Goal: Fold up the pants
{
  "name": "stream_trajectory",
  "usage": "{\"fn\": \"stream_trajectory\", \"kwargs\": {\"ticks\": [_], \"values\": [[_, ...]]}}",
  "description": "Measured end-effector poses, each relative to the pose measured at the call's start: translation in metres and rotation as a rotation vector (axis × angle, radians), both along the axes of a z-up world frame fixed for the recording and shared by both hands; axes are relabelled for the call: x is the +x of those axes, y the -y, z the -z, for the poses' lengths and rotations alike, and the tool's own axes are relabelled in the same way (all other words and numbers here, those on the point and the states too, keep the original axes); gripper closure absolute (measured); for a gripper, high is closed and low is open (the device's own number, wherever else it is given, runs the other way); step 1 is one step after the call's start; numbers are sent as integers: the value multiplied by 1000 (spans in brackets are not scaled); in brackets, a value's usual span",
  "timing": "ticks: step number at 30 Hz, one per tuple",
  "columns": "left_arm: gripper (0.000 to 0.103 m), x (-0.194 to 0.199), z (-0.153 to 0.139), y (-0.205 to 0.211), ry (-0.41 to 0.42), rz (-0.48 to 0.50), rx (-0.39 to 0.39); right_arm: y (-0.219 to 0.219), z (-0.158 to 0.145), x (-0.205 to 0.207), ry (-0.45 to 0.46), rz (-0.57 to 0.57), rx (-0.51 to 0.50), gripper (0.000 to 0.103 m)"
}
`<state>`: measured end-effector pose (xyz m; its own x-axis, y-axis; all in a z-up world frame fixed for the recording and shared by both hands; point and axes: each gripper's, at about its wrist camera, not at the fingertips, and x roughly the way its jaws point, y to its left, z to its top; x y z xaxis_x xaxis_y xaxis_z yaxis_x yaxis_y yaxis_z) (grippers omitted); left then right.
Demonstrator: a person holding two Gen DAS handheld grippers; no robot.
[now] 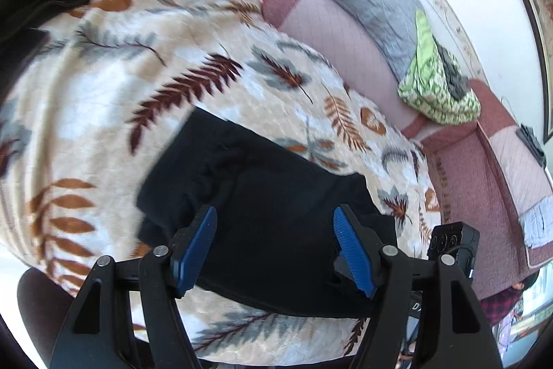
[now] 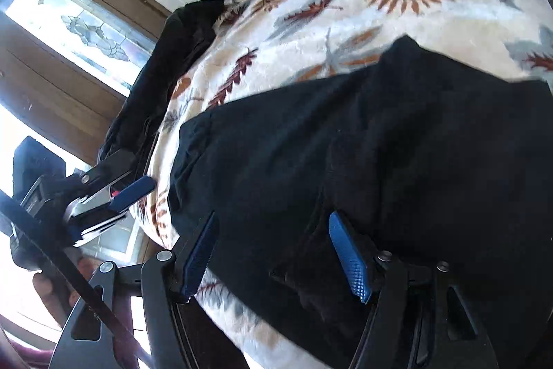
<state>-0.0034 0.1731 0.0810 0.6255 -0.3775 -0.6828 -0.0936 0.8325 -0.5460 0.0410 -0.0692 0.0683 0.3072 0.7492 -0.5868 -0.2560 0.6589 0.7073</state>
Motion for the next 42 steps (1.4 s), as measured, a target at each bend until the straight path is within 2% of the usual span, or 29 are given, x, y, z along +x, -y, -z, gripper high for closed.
{"fn": "stream_trajectory", "kwargs": {"ticks": [4,7,11,14,18,22,24,28,30,32,35,37,38,39,42], "values": [[28,-16,5,-31,-2,-76,-18,-2,-19,1,36,-40,-6,30],[28,-23,12,-43,-11,-98,-17,8,-37,10,104,-2,-45,30],[28,-26,24,-52,-36,-114,-43,20,-32,47,72,60,-108,30],[28,-31,29,-60,-43,-131,-65,20,-17,79,61,95,-230,30],[28,-38,42,-72,-73,-158,-120,18,15,121,-9,131,-410,29],[28,-42,57,-70,-84,-140,-154,-6,-5,120,69,132,-549,29],[28,-40,64,-67,-88,-122,-186,-26,-23,108,129,82,-547,29],[28,-35,77,-52,-77,-74,-273,-70,-42,95,152,-107,-475,28],[28,-35,78,-45,-67,-58,-282,-97,-44,93,120,-208,-440,28],[28,-37,80,-43,-54,-62,-289,-118,-43,91,81,-264,-406,28],[28,-39,85,-46,-34,-91,-335,-156,-40,98,3,-344,-379,21],[27,-39,88,-46,-21,-109,-355,-183,-38,102,-45,-385,-396,20],[26,-38,88,-45,-16,-113,-350,-195,-37,106,-65,-394,-415,14],[25,-39,87,-43,-11,-114,-340,-208,-35,111,-87,-405,-449,9],[15,-35,83,-34,7,-118,-310,-242,-29,122,-120,-429,-577,4]]}}
